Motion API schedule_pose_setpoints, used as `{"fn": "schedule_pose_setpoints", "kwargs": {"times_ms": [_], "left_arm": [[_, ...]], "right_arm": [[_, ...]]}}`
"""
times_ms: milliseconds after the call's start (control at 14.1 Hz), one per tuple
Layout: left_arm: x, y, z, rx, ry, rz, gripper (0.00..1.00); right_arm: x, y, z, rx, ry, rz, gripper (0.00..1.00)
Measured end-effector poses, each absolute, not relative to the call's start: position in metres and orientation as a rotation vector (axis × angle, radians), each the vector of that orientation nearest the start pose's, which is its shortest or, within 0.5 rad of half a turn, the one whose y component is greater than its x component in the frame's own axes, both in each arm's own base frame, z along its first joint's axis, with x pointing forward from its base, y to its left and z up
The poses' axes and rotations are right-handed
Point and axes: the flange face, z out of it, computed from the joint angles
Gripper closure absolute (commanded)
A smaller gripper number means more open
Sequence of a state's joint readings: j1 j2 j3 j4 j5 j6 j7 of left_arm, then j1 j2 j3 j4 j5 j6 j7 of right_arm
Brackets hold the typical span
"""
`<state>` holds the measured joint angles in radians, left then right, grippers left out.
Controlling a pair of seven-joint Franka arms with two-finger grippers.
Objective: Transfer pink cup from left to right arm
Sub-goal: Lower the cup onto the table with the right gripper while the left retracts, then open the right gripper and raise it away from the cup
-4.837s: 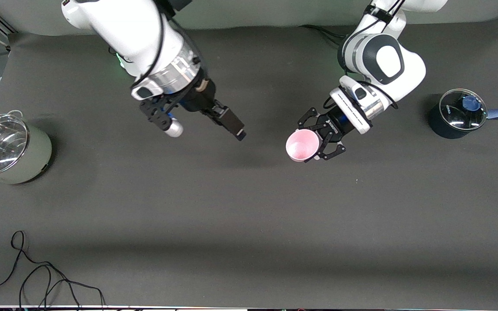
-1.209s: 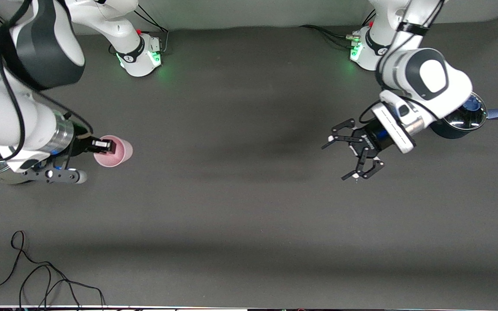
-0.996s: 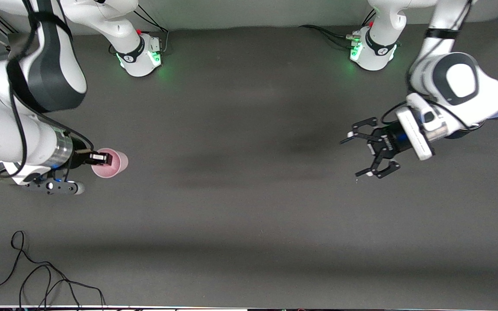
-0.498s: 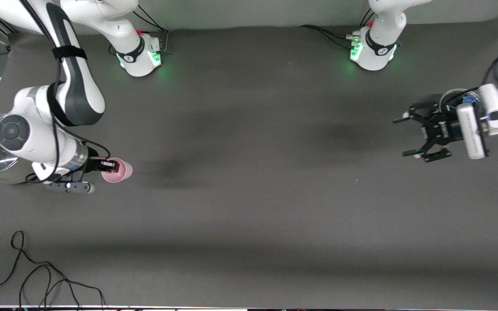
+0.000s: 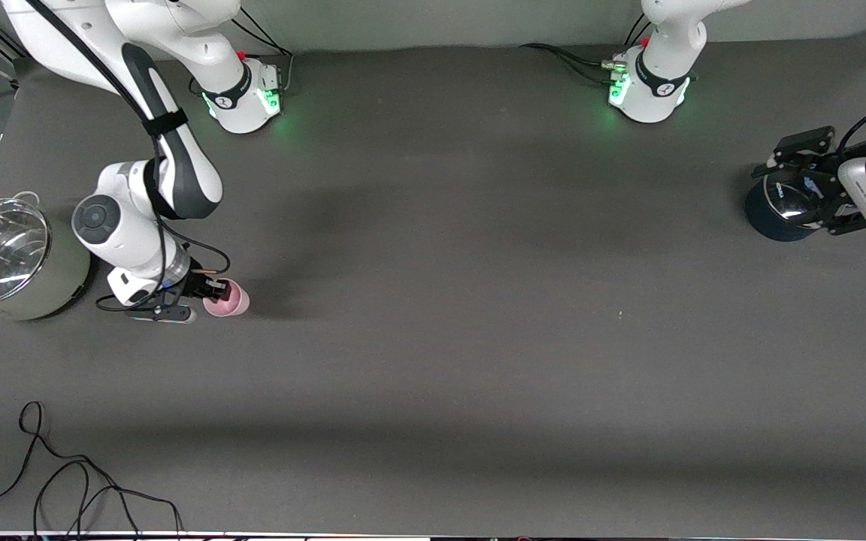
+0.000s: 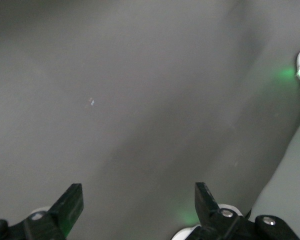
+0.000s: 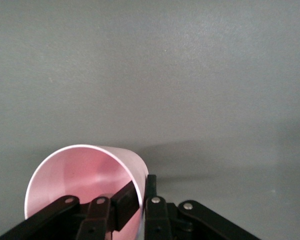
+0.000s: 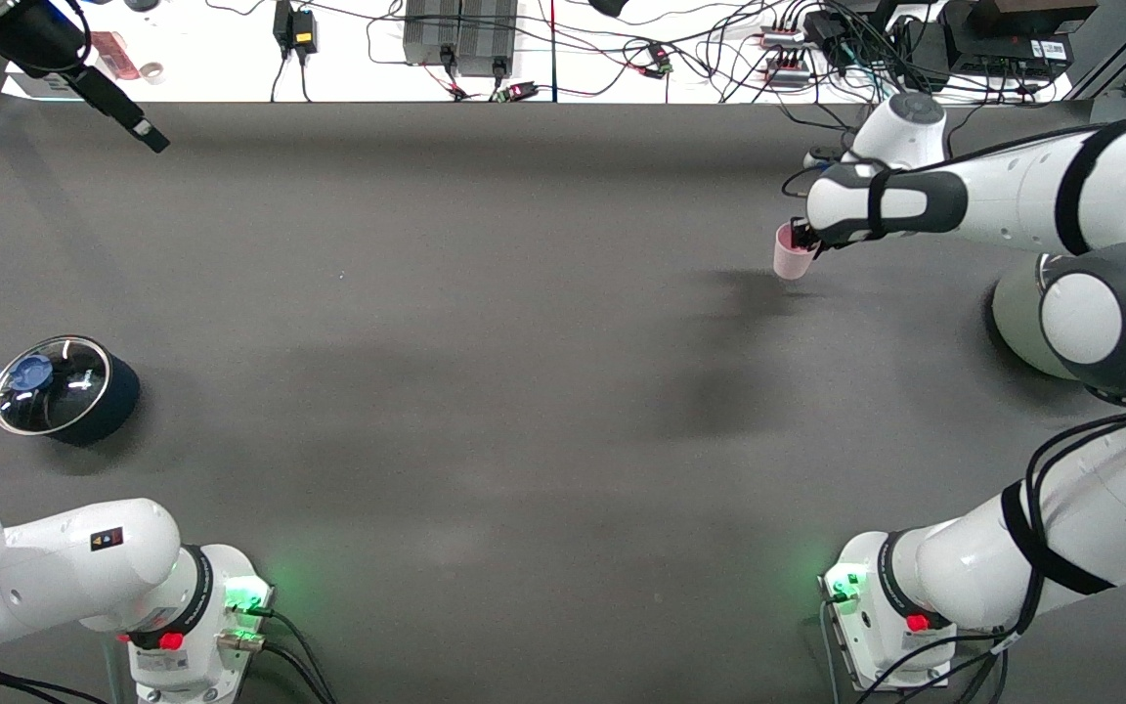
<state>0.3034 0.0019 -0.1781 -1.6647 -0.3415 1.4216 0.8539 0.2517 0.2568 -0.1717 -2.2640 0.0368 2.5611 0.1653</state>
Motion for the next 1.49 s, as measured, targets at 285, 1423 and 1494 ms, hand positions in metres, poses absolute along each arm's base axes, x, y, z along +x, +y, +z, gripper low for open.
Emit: {"fn": "schedule_pose_setpoints", "kwargs": {"times_ms": [285, 1423, 1494], "left_arm": [[0.532, 0.028, 0.597, -3.178, 1.137, 0.207, 0.01], [0.521, -0.006, 0.640, -3.132, 0.132, 0.111, 0.01], [0.522, -0.007, 0.640, -3.133, 0.134, 0.100, 0.01]], "right_arm": [[0.541, 0.041, 0.230, -3.163, 0.164, -0.074, 0.35], [0.544, 0.074, 0.581, -3.107, 0.036, 0.093, 0.00], [0.544, 0.074, 0.598, -3.107, 0.033, 0.078, 0.00]]}}
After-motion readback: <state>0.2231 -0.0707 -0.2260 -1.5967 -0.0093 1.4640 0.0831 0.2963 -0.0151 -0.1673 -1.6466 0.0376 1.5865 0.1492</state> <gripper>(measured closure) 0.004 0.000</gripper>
